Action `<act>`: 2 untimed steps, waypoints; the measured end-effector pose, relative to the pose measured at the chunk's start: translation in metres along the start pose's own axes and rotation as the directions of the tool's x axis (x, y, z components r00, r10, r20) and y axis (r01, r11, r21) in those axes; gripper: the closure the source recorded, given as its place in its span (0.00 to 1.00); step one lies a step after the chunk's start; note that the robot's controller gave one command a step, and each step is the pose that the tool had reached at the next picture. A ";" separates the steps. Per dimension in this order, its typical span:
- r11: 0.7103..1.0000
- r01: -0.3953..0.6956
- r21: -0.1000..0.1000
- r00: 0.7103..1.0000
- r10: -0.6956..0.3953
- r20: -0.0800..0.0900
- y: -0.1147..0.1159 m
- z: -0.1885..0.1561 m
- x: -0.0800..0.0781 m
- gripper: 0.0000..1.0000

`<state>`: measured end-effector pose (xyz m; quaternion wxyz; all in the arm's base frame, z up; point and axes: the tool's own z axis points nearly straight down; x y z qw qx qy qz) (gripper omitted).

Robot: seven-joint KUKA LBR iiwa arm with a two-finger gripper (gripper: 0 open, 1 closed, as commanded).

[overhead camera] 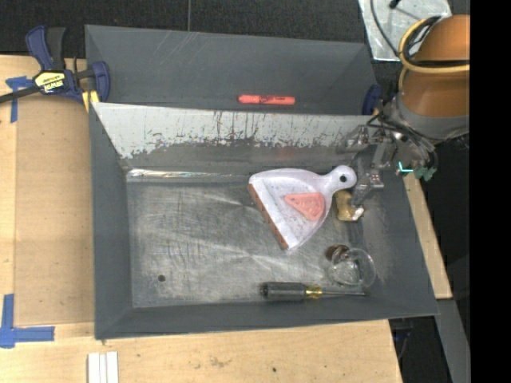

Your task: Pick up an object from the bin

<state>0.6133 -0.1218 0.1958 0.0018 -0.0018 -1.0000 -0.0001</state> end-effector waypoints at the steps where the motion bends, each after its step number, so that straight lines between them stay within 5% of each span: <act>1: 1.000 0.003 0.001 1.000 -0.003 0.008 0.000 -0.005 -0.002 0.00; 2: 0.999 -0.050 0.001 0.999 0.050 0.012 0.023 0.058 0.002 0.00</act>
Offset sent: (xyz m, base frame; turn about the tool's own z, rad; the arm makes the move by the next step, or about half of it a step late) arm -0.0089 0.0463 -0.1258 0.1007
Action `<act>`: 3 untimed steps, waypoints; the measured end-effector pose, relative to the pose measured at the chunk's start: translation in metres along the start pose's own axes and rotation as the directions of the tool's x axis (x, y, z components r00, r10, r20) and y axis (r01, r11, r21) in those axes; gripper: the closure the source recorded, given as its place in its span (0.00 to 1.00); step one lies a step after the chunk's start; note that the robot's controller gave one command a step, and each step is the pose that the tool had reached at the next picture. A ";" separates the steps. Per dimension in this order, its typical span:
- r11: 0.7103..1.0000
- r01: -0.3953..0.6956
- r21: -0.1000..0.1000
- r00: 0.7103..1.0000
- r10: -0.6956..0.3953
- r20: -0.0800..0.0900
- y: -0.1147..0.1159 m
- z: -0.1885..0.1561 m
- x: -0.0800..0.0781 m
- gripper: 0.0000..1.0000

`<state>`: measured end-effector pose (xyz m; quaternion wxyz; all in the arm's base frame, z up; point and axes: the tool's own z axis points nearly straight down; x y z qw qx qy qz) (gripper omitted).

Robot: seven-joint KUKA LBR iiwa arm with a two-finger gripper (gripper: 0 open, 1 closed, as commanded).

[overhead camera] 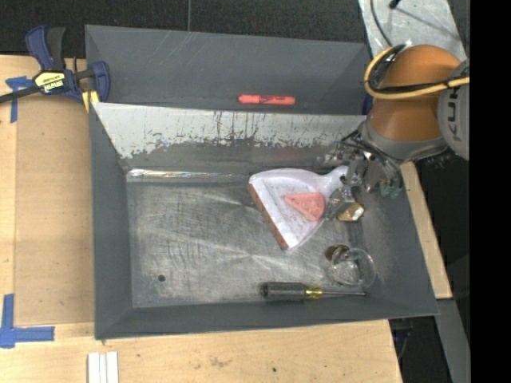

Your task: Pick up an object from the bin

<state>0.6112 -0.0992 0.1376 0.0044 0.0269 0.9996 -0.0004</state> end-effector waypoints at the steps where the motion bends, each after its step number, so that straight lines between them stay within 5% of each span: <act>1: 0.999 -0.036 -0.003 0.999 0.036 -0.010 0.010 0.039 0.005 0.00; 2: 0.996 0.090 -0.001 0.996 -0.090 -0.005 0.013 0.015 -0.004 0.00; 3: 0.998 -0.058 -0.003 0.998 0.058 -0.004 0.020 0.049 0.001 0.00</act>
Offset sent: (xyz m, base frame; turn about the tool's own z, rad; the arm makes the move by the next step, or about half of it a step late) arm 0.0072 0.0144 -0.0067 -0.1153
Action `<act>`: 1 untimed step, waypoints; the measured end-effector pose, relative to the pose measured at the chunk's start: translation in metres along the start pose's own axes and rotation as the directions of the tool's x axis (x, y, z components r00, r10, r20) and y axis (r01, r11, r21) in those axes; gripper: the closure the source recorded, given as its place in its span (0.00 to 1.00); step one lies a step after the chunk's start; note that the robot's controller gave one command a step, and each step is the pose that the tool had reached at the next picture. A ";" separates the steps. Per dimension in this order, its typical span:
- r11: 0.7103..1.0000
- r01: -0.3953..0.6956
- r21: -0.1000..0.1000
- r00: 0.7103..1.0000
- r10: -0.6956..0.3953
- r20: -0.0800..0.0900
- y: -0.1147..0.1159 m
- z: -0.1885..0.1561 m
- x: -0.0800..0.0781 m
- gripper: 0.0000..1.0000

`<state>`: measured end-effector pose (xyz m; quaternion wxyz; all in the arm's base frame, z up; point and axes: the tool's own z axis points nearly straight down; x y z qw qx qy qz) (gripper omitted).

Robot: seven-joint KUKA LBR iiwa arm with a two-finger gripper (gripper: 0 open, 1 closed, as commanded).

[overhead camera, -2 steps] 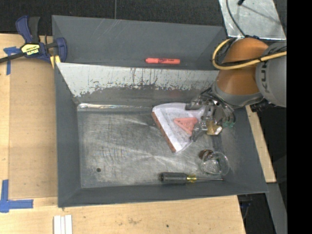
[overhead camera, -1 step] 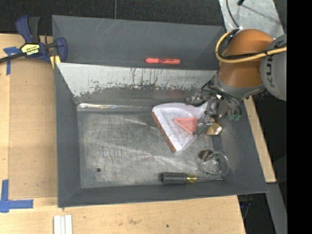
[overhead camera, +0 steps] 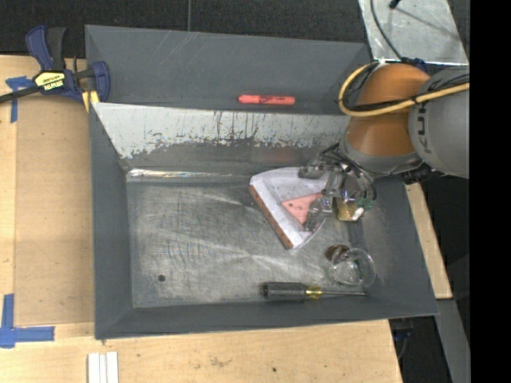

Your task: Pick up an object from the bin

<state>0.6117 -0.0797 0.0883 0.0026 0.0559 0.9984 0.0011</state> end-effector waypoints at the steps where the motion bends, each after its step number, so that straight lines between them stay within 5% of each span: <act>1: 1.000 -0.001 0.003 1.000 0.001 0.004 -0.002 -0.007 -0.001 1.00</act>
Offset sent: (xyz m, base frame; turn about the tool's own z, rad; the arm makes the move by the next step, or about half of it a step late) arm 0.0000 0.0000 0.0000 0.0000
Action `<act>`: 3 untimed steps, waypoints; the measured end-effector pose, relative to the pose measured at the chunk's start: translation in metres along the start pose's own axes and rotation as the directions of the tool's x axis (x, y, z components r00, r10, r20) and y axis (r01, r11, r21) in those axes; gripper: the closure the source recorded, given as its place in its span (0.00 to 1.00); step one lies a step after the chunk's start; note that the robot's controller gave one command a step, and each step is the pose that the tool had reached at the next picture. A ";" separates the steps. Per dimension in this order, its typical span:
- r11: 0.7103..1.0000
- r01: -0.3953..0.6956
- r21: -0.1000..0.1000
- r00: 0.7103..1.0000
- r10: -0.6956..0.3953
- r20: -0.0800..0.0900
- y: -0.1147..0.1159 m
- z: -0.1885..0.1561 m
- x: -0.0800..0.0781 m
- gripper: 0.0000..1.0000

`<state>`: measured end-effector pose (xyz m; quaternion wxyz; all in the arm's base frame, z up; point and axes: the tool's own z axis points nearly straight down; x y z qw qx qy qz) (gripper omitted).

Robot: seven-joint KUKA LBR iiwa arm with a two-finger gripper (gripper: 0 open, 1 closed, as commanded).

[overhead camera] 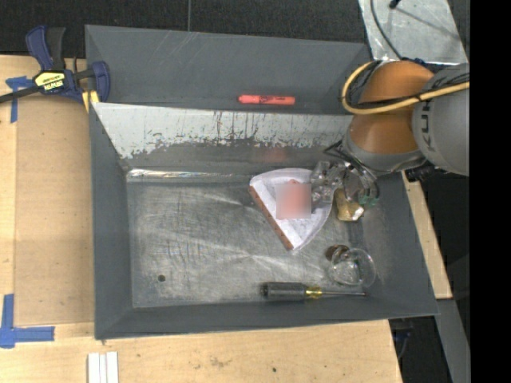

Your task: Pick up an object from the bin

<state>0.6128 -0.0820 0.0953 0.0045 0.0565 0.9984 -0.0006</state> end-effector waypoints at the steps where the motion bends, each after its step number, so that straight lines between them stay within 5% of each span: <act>1: 1.000 0.000 0.000 1.000 0.000 0.000 0.000 0.000 0.000 1.00; 3: 1.000 0.000 -0.001 1.000 0.000 -0.013 0.000 -0.021 0.003 1.00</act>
Offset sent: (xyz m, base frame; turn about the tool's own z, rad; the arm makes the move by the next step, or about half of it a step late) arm 0.0001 0.0000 0.0689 0.0000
